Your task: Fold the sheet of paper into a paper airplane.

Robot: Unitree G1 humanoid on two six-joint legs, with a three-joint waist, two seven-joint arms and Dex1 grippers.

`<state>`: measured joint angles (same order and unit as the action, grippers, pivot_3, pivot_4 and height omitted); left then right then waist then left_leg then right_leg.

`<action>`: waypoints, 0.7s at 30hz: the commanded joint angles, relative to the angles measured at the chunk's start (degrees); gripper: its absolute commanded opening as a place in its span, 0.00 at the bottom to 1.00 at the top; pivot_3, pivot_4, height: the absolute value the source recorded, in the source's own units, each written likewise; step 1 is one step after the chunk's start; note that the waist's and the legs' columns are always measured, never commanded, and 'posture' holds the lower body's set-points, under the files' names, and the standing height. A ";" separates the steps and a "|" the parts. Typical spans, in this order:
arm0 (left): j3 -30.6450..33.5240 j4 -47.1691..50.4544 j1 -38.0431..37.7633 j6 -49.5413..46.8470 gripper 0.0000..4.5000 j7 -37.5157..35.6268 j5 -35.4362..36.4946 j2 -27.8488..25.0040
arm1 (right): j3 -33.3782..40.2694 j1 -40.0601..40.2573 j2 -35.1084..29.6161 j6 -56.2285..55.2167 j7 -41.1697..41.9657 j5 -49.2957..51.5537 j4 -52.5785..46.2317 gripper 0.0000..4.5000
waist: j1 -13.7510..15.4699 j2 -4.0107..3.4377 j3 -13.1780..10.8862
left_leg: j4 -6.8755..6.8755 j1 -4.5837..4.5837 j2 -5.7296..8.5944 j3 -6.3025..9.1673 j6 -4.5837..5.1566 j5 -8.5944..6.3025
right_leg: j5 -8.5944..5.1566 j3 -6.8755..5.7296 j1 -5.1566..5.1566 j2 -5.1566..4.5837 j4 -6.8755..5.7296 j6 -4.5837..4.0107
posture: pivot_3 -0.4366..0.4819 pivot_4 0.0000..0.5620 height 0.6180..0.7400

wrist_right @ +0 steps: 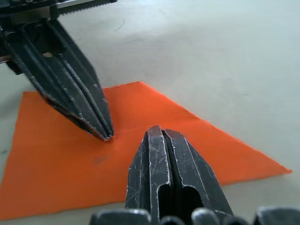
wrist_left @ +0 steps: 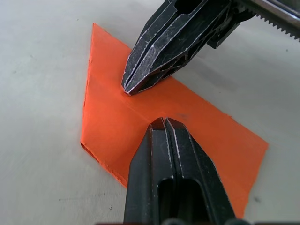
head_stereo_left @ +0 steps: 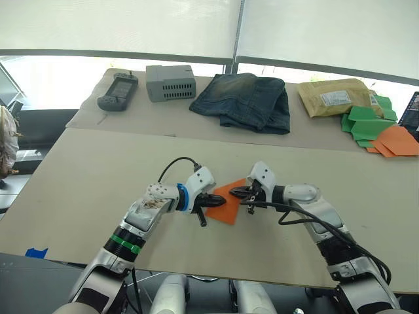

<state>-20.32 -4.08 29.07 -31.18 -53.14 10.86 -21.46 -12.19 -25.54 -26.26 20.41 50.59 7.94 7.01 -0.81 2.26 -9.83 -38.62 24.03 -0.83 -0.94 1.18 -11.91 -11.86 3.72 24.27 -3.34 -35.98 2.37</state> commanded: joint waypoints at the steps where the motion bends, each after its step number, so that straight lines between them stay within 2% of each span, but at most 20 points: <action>1: -1.29 -0.49 -1.08 -0.37 0.01 -0.34 -0.85 0.02 | 3.97 0.46 1.31 -2.39 -4.37 0.20 2.90 0.00 | -0.01 0.00 0.00 | 0.00 0.00 0.00 0.00 0.00 0.00 | 0.00 0.00 -0.01 0.00 0.00 0.00 | 0.48 0.27 0.91; 6: -1.25 -0.37 -1.62 -0.45 0.01 -0.39 -0.98 -0.32 | 6.43 -1.32 2.68 -7.17 -7.08 -0.22 9.43 0.00 | -0.08 -0.01 0.01 | 0.00 -0.01 0.00 0.00 0.00 0.00 | 0.00 0.00 -0.01 0.00 0.00 0.00 | 0.48 0.27 0.91; 12: -1.32 -0.49 -1.68 -0.67 0.01 -0.44 -1.07 -0.43 | 3.80 -1.70 1.41 -12.95 -4.19 -2.68 14.95 0.00 | -0.15 -0.02 0.01 | 0.00 -0.10 0.01 -0.01 0.00 0.00 | -0.01 0.00 -0.10 0.01 0.00 0.01 | 0.48 0.27 0.91; 21: -1.27 0.81 -3.02 -2.04 0.01 0.45 -0.66 0.33 | 1.89 7.99 -0.88 -11.28 3.75 1.36 3.01 0.00 | -0.07 -0.23 0.26 | 0.19 -0.28 0.01 -0.02 0.02 -0.02 | -0.13 0.02 -0.19 0.01 0.00 0.00 | 0.48 0.27 0.91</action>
<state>-20.13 -2.97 27.11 -31.59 -52.67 10.86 -21.21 -8.30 -19.67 -26.58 6.96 52.16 8.86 11.65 -0.88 2.03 -9.58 -38.43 23.74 -0.82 -0.97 1.20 -11.93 -12.04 3.75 24.08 -3.33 -35.98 2.45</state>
